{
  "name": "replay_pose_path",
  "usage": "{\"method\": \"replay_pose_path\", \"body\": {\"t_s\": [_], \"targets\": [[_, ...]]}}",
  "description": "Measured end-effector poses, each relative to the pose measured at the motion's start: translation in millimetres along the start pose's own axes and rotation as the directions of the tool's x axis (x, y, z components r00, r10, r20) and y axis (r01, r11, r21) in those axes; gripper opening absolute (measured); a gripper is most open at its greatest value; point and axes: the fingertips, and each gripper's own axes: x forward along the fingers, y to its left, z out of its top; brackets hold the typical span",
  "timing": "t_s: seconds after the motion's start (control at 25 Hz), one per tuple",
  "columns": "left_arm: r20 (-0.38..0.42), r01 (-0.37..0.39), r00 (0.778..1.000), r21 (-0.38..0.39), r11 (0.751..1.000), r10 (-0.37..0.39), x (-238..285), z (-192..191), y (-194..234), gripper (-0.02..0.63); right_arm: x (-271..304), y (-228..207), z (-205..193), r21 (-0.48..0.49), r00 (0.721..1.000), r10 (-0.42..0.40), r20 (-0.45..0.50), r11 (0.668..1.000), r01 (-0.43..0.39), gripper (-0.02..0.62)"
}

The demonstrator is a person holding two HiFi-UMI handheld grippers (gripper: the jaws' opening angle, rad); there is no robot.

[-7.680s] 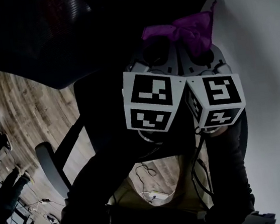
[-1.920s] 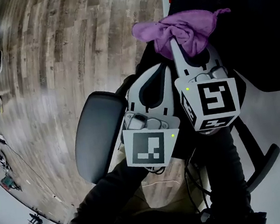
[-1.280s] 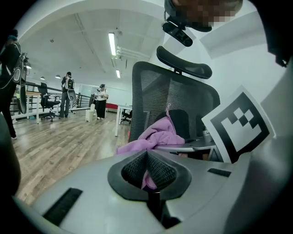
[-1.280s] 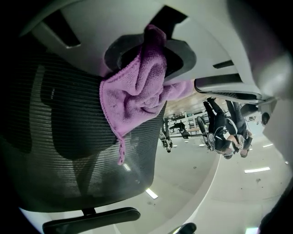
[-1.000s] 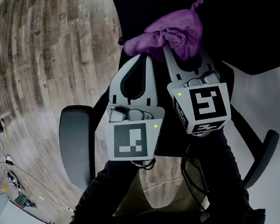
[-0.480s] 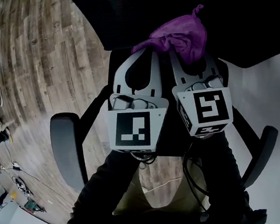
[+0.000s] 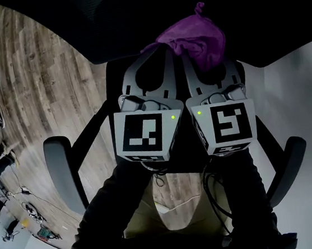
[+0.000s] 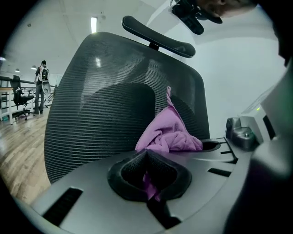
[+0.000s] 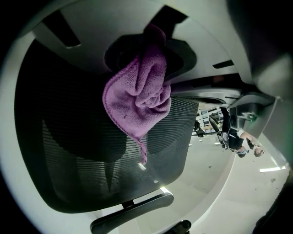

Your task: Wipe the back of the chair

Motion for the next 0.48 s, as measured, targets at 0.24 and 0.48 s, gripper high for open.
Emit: {"method": "replay_pose_path", "body": {"t_s": [0.24,0.48], "targets": [[-0.007,0.019,1.0,0.009,1.0,-0.019,13,2,-23,-0.002,-10,-20,1,0.019,1.0,-0.023,0.009,1.0,0.023,0.063],[-0.013,0.046,0.999,-0.002,0.999,-0.046,27,1,-58,-0.002,-31,-51,-8,0.037,0.998,-0.058,0.013,0.998,0.057,0.063]]}}
